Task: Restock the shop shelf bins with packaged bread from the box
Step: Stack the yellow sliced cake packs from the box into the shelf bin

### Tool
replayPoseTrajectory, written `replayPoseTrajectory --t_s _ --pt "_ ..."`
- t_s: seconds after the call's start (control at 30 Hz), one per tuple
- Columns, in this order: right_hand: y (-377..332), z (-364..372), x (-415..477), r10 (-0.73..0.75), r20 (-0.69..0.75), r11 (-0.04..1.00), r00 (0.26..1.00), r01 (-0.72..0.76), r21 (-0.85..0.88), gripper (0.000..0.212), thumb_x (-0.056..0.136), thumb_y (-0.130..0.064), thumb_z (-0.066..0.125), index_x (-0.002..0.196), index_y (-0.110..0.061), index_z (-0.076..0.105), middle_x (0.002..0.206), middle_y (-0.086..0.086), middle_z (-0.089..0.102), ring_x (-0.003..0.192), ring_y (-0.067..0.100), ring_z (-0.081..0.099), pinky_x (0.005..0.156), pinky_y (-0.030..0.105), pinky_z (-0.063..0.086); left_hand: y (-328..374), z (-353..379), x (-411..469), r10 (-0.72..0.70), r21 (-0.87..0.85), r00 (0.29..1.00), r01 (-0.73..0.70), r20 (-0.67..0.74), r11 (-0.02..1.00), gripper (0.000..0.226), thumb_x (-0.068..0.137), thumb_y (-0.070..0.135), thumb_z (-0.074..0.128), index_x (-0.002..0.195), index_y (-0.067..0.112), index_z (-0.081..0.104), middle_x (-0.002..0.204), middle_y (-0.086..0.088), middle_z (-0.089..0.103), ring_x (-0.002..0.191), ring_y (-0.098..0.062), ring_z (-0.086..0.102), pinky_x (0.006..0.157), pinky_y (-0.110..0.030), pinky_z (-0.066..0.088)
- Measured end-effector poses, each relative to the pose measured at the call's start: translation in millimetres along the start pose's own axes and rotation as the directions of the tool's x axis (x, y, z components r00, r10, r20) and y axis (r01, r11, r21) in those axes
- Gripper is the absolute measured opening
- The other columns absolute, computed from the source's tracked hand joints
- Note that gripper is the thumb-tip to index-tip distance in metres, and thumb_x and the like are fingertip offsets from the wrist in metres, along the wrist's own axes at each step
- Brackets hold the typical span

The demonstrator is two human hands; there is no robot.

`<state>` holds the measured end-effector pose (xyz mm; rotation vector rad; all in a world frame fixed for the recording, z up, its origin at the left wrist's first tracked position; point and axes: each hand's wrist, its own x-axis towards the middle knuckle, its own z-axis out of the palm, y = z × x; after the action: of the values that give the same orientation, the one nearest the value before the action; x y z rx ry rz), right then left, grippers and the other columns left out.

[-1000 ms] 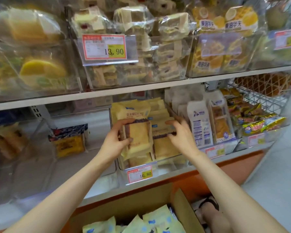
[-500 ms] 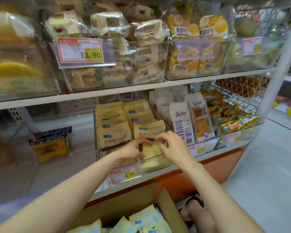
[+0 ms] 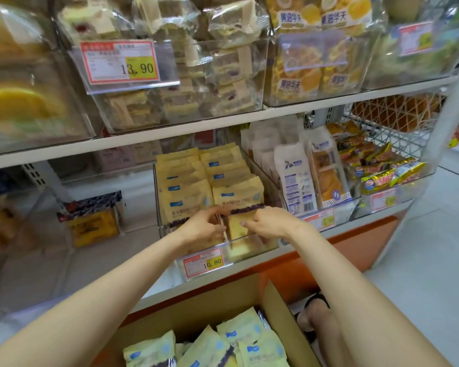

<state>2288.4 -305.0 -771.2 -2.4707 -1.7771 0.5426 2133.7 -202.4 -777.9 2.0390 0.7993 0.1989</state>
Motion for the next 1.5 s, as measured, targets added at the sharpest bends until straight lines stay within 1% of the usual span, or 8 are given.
replayPoseTrajectory --t_s 0.1,0.23,0.4,0.67,0.9,1.07,1.3,1.5 --pt "-1.5 -2.0 12.3 0.029 0.096 0.995 0.995 -0.038 0.088 0.054 0.100 -0.047 0.028 0.110 -0.015 0.070 0.096 0.008 0.069 0.101 0.025 0.061 0.084 0.032 0.044 -3.5 2.5 4.1 -0.011 -0.002 1.000 0.011 0.028 1.000 0.036 0.091 0.006 0.057 0.125 0.018 0.053 0.104 -0.002 0.054 0.082 -0.012 0.053 0.063 -0.015 0.046" --pt "1.7 3.3 25.3 0.045 0.118 0.994 0.992 -0.056 0.091 0.051 0.099 -0.046 0.033 0.122 -0.010 0.062 0.100 0.014 0.060 0.107 0.031 0.057 0.087 0.034 0.043 -5.9 3.6 16.5 0.054 0.076 0.997 -0.050 -0.054 0.996 0.048 0.086 0.008 0.063 0.131 0.018 0.050 0.134 -0.003 0.048 0.120 -0.018 0.048 0.102 -0.032 0.042" --pt "4.1 11.4 37.7 0.002 0.021 0.995 1.000 -0.004 0.098 0.042 0.098 -0.041 0.036 0.123 -0.017 0.060 0.126 0.017 0.058 0.114 0.033 0.053 0.086 0.034 0.042 -8.1 1.5 27.9 0.053 0.091 0.995 -0.046 -0.083 0.995 0.055 0.085 0.015 0.065 0.135 0.027 0.045 0.143 -0.005 0.037 0.130 -0.020 0.038 0.106 -0.026 0.032" --pt "-1.5 5.3 16.9 -0.091 -0.283 0.954 0.955 0.165 0.250 0.029 0.091 -0.030 0.054 0.117 -0.028 0.065 0.114 0.000 0.068 0.106 0.019 0.060 0.090 0.034 0.048 1.4 -5.9 -7.5 0.096 0.022 0.990 -0.094 -0.101 0.995 0.039 0.089 0.011 0.061 0.125 0.020 0.053 0.117 0.004 0.053 0.100 -0.013 0.053 0.077 -0.020 0.044" --pt "-12.7 15.7 -27.5 -0.194 -0.381 0.824 0.904 0.361 0.437 0.023 0.092 -0.024 0.059 0.111 -0.034 0.066 0.102 -0.015 0.067 0.095 -0.001 0.061 0.090 0.031 0.051 7.5 -12.7 -76.9 0.178 -0.076 0.960 -0.198 -0.217 0.977 0.028 0.088 0.009 0.061 0.113 0.023 0.057 0.116 0.007 0.059 0.099 -0.004 0.059 0.080 -0.016 0.050" --pt "-29.6 38.8 -68.8 -0.225 -0.387 0.737 0.894 0.416 0.533 0.032 0.085 -0.012 0.067 0.107 -0.035 0.064 0.096 -0.007 0.071 0.091 0.007 0.065 0.087 0.025 0.051 -12.9 3.2 -130.1 0.189 -0.106 0.966 -0.210 -0.177 0.972 0.022 0.087 0.009 0.062 0.105 0.022 0.060 0.103 0.008 0.067 0.095 -0.001 0.061 0.081 -0.016 0.049" --pt "-23.8 107.1 -107.0 -0.212 -0.030 0.883 0.977 0.204 0.422 0.044 0.074 -0.059 0.064 0.115 -0.044 0.060 0.100 -0.015 0.069 0.091 0.000 0.063 0.087 0.028 0.051 -89.8 49.0 -167.8 -0.035 -0.058 0.998 0.038 0.050 0.998 0.021 0.088 0.005 0.061 0.101 0.021 0.058 0.101 0.002 0.067 0.090 -0.003 0.062 0.077 -0.008 0.046" --pt "-13.9 172.5 -110.4 -0.069 0.466 0.998 0.882 0.058 0.038 0.057 0.085 -0.041 0.066 0.137 -0.030 0.044 0.136 0.001 0.052 0.119 0.019 0.052 0.097 0.033 0.042 -173.1 98.7 -178.8 -0.336 0.227 0.932 0.302 0.133 0.926 0.024 0.086 0.018 0.065 0.103 0.023 0.050 0.104 0.004 0.057 0.093 -0.012 0.056 0.084 -0.024 0.047"
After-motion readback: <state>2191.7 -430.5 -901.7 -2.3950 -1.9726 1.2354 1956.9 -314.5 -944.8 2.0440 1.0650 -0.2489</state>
